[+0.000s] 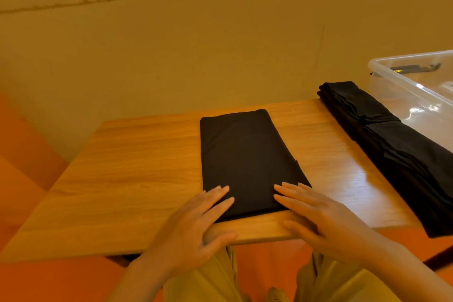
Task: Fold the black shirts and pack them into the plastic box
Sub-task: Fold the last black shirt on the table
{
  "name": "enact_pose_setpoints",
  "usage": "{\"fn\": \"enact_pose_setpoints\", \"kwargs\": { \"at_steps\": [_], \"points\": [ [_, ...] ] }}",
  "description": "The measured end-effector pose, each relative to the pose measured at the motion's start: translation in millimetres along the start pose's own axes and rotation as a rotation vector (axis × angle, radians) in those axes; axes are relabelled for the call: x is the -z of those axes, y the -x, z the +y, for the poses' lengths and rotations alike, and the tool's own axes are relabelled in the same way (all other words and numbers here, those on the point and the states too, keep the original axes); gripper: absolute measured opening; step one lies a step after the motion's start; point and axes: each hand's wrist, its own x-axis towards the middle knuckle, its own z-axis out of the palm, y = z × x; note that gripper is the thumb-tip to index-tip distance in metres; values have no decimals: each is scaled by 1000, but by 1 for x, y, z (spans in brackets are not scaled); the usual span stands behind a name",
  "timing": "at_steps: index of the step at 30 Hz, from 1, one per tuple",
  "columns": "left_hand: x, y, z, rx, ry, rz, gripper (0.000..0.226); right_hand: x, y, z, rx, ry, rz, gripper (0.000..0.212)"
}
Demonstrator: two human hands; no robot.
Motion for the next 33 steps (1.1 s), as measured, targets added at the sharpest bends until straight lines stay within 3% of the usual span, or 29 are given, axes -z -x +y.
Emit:
{"fn": "enact_pose_setpoints", "kwargs": {
  "at_steps": [9, 16, 25, 31, 33],
  "points": [
    [-34, 25, -9, -237, -82, 428, 44, -29, 23, 1, 74, 71, 254, 55],
    [-27, 33, 2, -364, -136, 523, 25, -28, 27, -10, 154, 163, 454, 34],
    [-33, 48, 12, -342, -81, 557, 22, -37, 40, -8, 198, 208, 568, 26],
    [-34, 48, 18, -160, 203, 630, 27, -30, 51, 4, 172, 101, 568, 27],
    [-31, 46, 20, -140, 263, 653, 27, -27, 55, 5, 183, 2, 549, 37]
  ]
}}
